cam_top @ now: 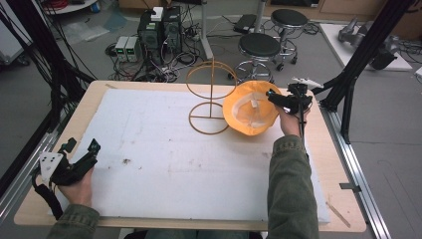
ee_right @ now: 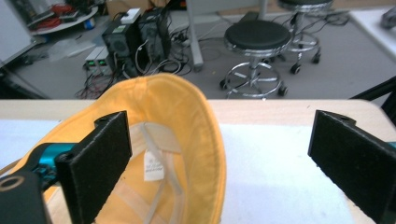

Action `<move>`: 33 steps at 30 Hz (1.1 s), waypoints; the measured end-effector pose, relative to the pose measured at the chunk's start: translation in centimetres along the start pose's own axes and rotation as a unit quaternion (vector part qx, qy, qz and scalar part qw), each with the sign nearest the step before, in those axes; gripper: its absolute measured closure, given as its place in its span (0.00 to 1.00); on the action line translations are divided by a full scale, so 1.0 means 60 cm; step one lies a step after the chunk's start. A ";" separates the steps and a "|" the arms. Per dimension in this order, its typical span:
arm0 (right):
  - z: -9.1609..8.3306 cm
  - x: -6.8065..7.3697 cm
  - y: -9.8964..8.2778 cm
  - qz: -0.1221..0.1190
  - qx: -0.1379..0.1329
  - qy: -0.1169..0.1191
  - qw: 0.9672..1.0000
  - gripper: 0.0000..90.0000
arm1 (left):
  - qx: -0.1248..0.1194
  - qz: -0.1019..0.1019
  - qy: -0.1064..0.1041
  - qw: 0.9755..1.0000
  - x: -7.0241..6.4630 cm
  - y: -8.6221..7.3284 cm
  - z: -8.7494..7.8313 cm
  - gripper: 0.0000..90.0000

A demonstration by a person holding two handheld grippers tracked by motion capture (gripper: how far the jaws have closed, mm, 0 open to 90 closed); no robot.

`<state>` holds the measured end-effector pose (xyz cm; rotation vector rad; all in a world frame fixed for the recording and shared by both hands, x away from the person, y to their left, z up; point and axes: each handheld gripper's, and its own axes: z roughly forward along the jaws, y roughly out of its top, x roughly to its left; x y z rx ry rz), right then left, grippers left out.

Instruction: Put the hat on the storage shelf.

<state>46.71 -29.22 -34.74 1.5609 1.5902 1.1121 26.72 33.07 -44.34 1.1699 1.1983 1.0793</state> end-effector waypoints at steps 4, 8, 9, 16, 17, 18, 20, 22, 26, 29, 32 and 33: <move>0.002 -0.002 -0.002 0.009 0.018 0.005 1.000 0.27 | -0.005 0.004 -0.006 1.000 -0.002 0.000 0.001 0.29; 0.003 -0.004 -0.004 0.030 0.037 -0.001 0.999 0.43 | -0.005 0.009 -0.011 1.000 -0.006 0.000 0.002 0.29; 0.000 -0.005 -0.004 0.048 0.049 0.002 0.998 0.73 | -0.006 0.009 -0.012 1.000 -0.006 0.000 0.002 0.29; -0.009 -0.007 -0.001 0.068 0.049 0.013 0.996 0.95 | -0.005 0.006 -0.012 1.000 -0.004 0.000 0.002 0.29; -0.009 -0.006 -0.001 0.068 0.050 0.013 0.996 0.95 | -0.005 0.006 -0.012 1.000 -0.004 0.000 0.002 0.29; -0.009 -0.006 -0.001 0.068 0.050 0.013 0.996 0.95 | -0.003 0.007 -0.013 1.000 -0.004 0.000 0.001 0.29; -0.011 -0.005 -0.001 0.066 0.048 0.016 0.997 0.95 | -0.003 0.006 -0.016 1.000 -0.005 -0.001 -0.002 0.29; -0.014 -0.002 0.000 0.063 0.044 0.018 0.997 0.95 | -0.001 0.005 -0.018 1.000 -0.005 -0.001 -0.003 0.29; -0.018 0.006 0.001 0.063 0.029 0.018 0.997 0.95 | 0.000 0.004 -0.020 1.000 -0.006 -0.002 -0.004 0.29; -0.024 0.011 0.003 0.062 0.012 0.022 0.998 0.96 | -0.001 0.004 -0.020 1.000 -0.006 -0.002 -0.004 0.29; -0.033 0.022 0.007 0.049 -0.014 0.022 0.998 0.96 | -0.001 0.003 -0.021 1.000 -0.006 -0.002 -0.004 0.29; -0.041 0.027 0.010 0.047 -0.030 0.020 0.998 0.96 | -0.001 0.003 -0.021 1.000 -0.006 -0.002 -0.004 0.29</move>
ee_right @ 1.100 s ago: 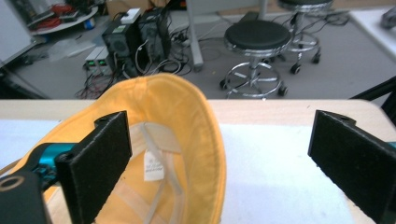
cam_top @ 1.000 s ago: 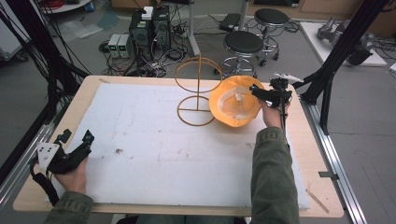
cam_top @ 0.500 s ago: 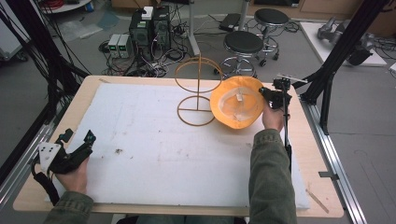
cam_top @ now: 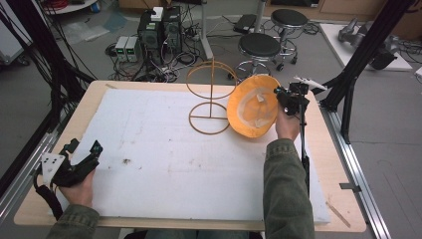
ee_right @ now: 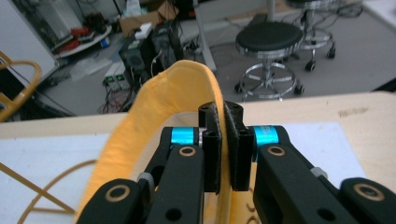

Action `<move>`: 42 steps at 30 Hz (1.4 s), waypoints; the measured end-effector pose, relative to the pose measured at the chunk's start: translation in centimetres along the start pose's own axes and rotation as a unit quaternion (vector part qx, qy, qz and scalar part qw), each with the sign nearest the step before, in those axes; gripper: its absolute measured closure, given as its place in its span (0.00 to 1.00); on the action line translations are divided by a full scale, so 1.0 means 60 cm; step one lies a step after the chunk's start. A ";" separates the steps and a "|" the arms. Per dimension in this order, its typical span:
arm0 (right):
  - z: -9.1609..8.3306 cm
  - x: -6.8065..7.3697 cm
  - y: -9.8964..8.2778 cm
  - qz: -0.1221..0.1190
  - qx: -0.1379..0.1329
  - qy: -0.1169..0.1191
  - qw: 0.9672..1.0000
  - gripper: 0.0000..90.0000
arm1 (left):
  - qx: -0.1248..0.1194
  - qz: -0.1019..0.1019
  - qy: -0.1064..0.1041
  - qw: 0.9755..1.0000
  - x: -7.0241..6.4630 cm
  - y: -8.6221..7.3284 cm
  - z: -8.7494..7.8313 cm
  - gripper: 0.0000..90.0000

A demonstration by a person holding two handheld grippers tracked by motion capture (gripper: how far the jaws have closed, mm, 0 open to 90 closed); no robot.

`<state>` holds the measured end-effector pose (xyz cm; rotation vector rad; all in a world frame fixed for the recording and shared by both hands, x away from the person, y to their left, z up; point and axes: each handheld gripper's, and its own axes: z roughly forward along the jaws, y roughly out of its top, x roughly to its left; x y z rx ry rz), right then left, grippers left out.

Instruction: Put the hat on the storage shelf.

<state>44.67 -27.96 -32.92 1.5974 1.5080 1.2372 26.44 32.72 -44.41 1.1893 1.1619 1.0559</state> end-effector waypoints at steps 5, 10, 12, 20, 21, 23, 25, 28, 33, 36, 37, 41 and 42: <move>-0.023 0.010 0.011 -0.005 -0.050 0.000 0.999 0.96 | 0.000 -0.002 0.001 1.000 0.002 0.000 -0.001 0.29; -0.046 0.011 0.022 -0.014 -0.098 0.009 0.995 0.96 | 0.001 -0.006 0.002 1.000 0.003 -0.001 0.000 0.29; -0.057 0.010 0.027 -0.016 -0.124 0.017 0.992 0.96 | 0.003 -0.010 0.001 1.000 0.003 -0.002 0.000 0.29; -0.098 0.024 0.040 -0.024 -0.211 0.033 0.977 0.96 | 0.004 -0.012 -0.013 1.000 -0.003 -0.003 0.000 0.29; -0.100 0.024 0.040 -0.026 -0.215 0.032 0.976 0.96 | 0.003 -0.014 -0.013 1.000 -0.003 -0.003 0.000 0.29; -0.104 0.024 0.041 -0.027 -0.224 0.035 0.974 0.96 | 0.003 -0.013 -0.010 1.000 -0.001 -0.003 -0.001 0.29; -0.107 0.025 0.042 -0.026 -0.228 0.035 0.973 0.96 | 0.002 -0.016 -0.009 1.000 0.000 -0.003 -0.001 0.29; -0.109 0.024 0.042 -0.025 -0.231 0.034 0.972 0.96 | 0.004 -0.014 -0.009 1.000 0.000 -0.004 0.000 0.29; -0.118 0.020 0.046 -0.019 -0.245 0.032 0.969 0.96 | 0.004 -0.013 -0.011 1.000 -0.002 -0.003 0.000 0.29; -0.120 0.019 0.049 -0.023 -0.250 0.026 0.968 0.96 | 0.004 -0.015 -0.011 1.000 -0.002 -0.004 0.000 0.29; -0.121 0.020 0.050 -0.022 -0.251 0.025 0.968 0.96 | 0.004 -0.015 -0.011 1.000 -0.002 -0.004 0.000 0.29; -0.126 0.025 0.061 -0.025 -0.255 0.015 0.966 0.96 | 0.004 -0.017 -0.012 1.000 -0.002 -0.004 0.000 0.29; -0.127 0.027 0.063 -0.028 -0.257 0.014 0.966 0.96 | 0.005 -0.016 -0.013 1.000 -0.002 -0.004 0.000 0.29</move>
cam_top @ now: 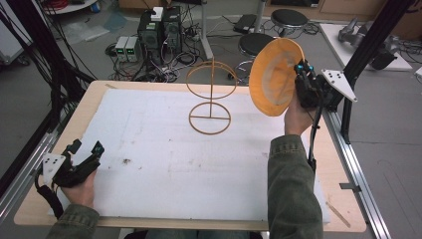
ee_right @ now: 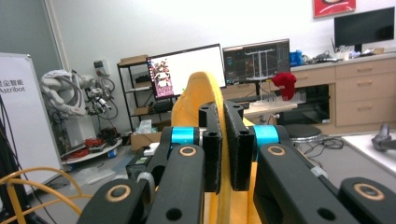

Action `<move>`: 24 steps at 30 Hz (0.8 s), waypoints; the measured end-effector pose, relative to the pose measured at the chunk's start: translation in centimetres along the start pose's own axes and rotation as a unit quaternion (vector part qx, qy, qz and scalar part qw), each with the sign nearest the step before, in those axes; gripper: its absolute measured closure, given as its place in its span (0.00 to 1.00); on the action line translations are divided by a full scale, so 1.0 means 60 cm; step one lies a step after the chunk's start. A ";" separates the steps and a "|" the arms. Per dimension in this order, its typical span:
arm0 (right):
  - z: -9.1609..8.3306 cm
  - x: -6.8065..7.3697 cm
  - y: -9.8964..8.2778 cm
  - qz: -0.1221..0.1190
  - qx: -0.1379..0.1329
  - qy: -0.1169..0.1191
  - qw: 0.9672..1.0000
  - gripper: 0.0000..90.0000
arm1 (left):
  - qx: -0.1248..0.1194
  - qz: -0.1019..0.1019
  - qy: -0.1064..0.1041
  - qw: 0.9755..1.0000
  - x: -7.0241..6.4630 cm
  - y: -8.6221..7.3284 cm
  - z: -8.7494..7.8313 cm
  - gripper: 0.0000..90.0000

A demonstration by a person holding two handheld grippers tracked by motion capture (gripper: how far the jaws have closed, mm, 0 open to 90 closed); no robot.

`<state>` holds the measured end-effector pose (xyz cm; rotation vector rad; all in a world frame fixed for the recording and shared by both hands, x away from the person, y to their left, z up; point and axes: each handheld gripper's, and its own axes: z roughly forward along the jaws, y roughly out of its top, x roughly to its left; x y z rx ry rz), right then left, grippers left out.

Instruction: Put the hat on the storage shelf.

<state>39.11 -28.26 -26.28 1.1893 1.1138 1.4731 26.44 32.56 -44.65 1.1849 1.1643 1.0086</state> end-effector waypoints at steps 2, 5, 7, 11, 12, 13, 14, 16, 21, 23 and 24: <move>0.002 0.008 0.008 -0.007 -0.004 -0.002 1.000 0.96 | -0.001 -0.002 0.000 1.000 0.000 0.000 0.000 0.29; 0.004 0.015 0.015 -0.012 -0.008 -0.003 1.000 0.96 | -0.003 -0.002 0.003 1.000 0.002 0.000 0.000 0.29; 0.006 0.021 0.021 -0.015 -0.011 -0.002 1.000 0.96 | -0.002 -0.002 0.004 1.000 0.003 0.000 0.000 0.29; 0.009 0.033 0.031 -0.021 -0.015 -0.004 1.000 0.96 | -0.002 -0.003 0.004 1.000 0.003 0.000 0.000 0.29; 0.012 0.037 0.034 -0.019 -0.016 -0.006 1.000 0.96 | -0.003 -0.004 0.004 1.000 0.002 0.000 0.000 0.29; 0.014 0.039 0.035 -0.021 -0.017 -0.008 1.000 0.96 | -0.004 -0.005 0.003 1.000 0.002 0.000 0.000 0.29; 0.016 0.041 0.036 -0.021 -0.016 -0.008 1.000 0.96 | -0.004 -0.005 0.003 1.000 0.002 0.000 0.000 0.29; 0.018 0.044 0.037 -0.023 -0.015 -0.008 1.000 0.96 | -0.004 -0.005 0.003 1.000 0.002 0.000 0.000 0.29; 0.031 0.061 0.039 -0.036 -0.006 -0.016 0.999 0.96 | -0.003 -0.007 0.001 1.000 0.002 0.000 0.002 0.29; 0.036 0.068 0.042 -0.036 -0.009 -0.017 0.999 0.96 | -0.004 -0.008 0.001 1.000 0.002 0.000 0.002 0.29; 0.037 0.071 0.043 -0.037 -0.010 -0.017 0.999 0.96 | -0.004 -0.009 0.000 1.000 0.003 0.000 0.002 0.29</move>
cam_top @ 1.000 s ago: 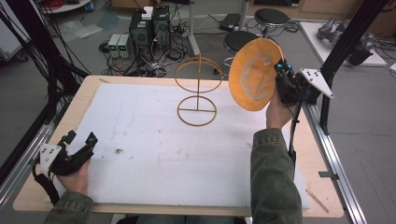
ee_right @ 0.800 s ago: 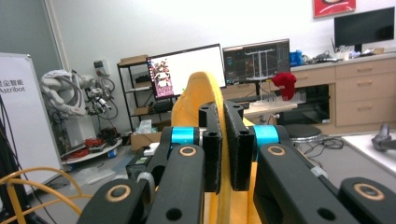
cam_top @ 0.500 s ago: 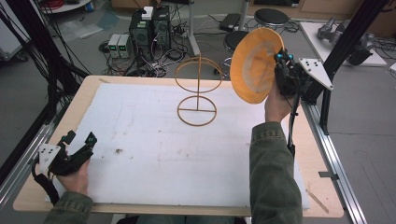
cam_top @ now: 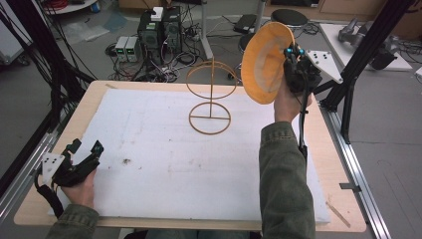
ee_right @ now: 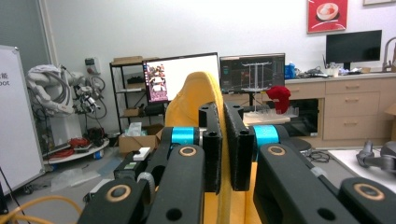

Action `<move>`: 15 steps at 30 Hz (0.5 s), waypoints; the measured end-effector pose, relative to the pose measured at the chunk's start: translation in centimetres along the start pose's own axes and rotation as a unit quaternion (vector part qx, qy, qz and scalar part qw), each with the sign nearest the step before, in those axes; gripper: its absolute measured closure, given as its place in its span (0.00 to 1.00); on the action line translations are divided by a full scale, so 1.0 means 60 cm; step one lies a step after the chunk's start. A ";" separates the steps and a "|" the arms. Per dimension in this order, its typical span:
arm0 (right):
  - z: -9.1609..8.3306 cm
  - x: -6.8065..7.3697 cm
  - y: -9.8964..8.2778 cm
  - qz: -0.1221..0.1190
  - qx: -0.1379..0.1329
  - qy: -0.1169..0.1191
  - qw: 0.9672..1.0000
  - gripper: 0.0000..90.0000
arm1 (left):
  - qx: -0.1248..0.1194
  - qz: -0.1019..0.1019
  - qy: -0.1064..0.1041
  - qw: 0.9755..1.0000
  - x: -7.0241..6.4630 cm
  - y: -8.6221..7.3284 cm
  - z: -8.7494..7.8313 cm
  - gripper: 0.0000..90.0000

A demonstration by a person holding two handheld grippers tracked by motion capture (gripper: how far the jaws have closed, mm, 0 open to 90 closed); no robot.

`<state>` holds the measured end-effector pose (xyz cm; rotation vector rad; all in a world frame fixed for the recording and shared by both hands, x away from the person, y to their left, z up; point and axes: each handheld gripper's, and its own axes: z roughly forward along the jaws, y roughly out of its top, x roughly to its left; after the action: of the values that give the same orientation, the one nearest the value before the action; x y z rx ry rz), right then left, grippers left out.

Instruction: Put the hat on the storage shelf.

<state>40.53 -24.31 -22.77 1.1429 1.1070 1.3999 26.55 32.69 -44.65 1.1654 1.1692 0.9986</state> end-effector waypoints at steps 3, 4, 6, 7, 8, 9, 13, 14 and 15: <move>0.007 0.016 0.005 -0.002 0.001 0.000 1.000 0.96 | -0.001 -0.002 0.003 1.000 0.001 0.000 0.000 0.29; 0.010 0.021 0.007 -0.004 0.001 0.000 1.000 0.96 | -0.002 -0.003 0.005 1.000 0.003 0.001 -0.001 0.29; 0.015 0.030 0.009 -0.006 0.003 0.001 1.000 0.96 | -0.002 -0.005 0.006 1.000 0.004 0.001 -0.001 0.29; 0.016 0.034 0.009 -0.006 0.002 0.001 1.000 0.96 | -0.003 -0.007 0.007 1.000 0.006 0.001 -0.001 0.29; 0.019 0.043 0.010 -0.009 -0.002 0.004 1.000 0.96 | -0.003 -0.009 0.007 1.000 0.007 0.001 0.000 0.29; 0.019 0.043 0.010 -0.009 -0.002 0.004 1.000 0.96 | -0.005 -0.010 0.006 1.000 0.007 0.002 0.000 0.29; 0.024 0.057 0.011 -0.008 -0.002 0.007 1.000 0.96 | -0.008 -0.010 0.010 1.000 0.006 0.003 0.001 0.29; 0.027 0.064 0.010 -0.004 0.001 0.013 1.000 0.96 | -0.009 -0.010 0.010 1.000 0.006 0.003 0.000 0.29; 0.028 0.067 0.009 -0.001 0.001 0.015 1.000 0.96 | -0.010 -0.011 0.010 1.000 0.006 0.003 0.000 0.29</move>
<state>41.79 -20.29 -21.61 1.1257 1.1308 1.4178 26.62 33.07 -44.52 1.1268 1.1820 1.0054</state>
